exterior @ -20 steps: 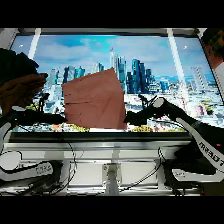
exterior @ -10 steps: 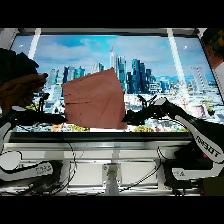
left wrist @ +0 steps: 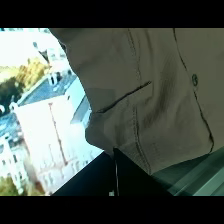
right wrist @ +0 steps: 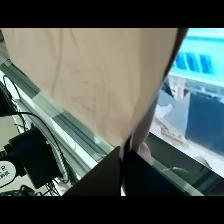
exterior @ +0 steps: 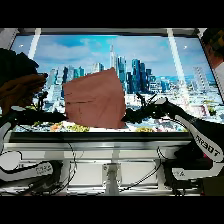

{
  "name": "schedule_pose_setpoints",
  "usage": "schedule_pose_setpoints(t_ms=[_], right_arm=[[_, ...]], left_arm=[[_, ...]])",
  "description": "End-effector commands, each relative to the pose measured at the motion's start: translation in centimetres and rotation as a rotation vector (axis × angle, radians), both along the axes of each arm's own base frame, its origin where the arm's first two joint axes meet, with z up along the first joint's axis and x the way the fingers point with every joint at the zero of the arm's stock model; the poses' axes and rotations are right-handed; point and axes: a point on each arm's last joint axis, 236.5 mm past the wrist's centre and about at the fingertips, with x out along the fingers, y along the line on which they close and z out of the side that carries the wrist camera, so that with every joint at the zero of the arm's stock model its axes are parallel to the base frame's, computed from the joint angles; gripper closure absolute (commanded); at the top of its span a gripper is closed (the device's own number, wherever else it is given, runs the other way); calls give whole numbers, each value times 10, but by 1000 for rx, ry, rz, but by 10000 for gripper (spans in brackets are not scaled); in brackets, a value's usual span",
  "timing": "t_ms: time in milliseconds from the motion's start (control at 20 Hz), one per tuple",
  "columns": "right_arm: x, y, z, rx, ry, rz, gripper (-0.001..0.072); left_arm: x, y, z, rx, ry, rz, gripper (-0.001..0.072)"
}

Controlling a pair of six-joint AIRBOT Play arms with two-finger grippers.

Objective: Fold the clothes and pants, and hang the long-sleeved shirts on hangers.

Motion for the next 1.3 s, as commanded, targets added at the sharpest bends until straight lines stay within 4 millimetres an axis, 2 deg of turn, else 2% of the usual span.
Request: schedule_pose_setpoints(t_ms=[0,100,200,300,450,600,700,750,800,900,1050,1150,1250], right_arm=[[2,3,20,33,-78,41,705],[12,7,50,59,-160,59,705],[28,8,83,64,-279,68,705],[49,3,127,61,-412,59,705],[76,-10,208,80,-591,-9,705],[71,-16,296,84,-829,-5,705],[54,-20,356,102,-962,-15,705],[44,-24,378,92,-1011,-26,706],[31,-29,398,80,-1049,-34,706],[3,-41,425,41,-1104,-49,706],[-38,-52,452,45,-1138,-94,706],[-46,-64,454,0,-1145,-134,706],[-37,-69,451,-29,-1140,-163,706]], left_arm=[[22,-12,32,-97,-67,49,695],[39,-9,62,-102,-134,63,695],[58,-3,102,-84,-241,79,695],[75,1,152,-57,-382,85,694],[90,-6,249,-98,-611,124,695],[83,-20,352,-191,-858,164,695],[67,-29,409,-253,-994,186,696],[56,-33,430,-283,-1036,201,697],[44,-38,447,-313,-1061,209,697],[17,-50,470,-336,-1097,209,696],[-23,-67,495,-384,-1098,234,697],[-28,-62,489,-355,-1033,316,697],[-19,-54,468,-330,-922,381,697]])
